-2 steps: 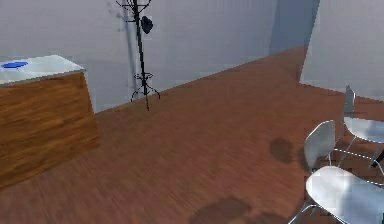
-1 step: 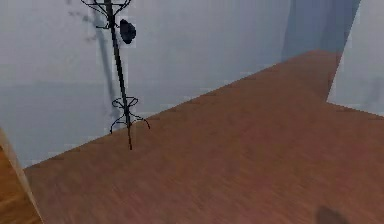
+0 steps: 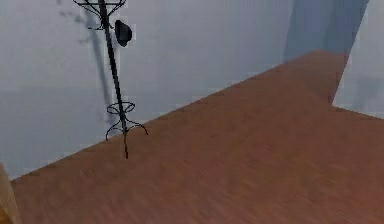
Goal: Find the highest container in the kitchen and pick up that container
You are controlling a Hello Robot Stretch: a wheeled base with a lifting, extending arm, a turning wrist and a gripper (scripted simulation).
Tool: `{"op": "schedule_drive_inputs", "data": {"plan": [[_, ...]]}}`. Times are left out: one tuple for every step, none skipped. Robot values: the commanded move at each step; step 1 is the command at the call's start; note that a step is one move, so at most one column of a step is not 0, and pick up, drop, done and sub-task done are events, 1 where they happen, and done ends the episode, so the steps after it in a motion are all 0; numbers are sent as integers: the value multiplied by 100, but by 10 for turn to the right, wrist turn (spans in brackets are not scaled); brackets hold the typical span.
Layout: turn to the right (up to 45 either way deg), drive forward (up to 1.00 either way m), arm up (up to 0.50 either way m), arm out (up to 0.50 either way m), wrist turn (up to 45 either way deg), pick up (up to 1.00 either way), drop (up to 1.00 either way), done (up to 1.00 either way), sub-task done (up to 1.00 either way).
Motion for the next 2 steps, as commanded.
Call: {"op": "schedule_drive_inputs", "data": {"plan": [[270, 0, 0, 0, 0, 0, 0, 0, 0], [0, 100, 0, 0, 0, 0, 0, 0, 0]]}}
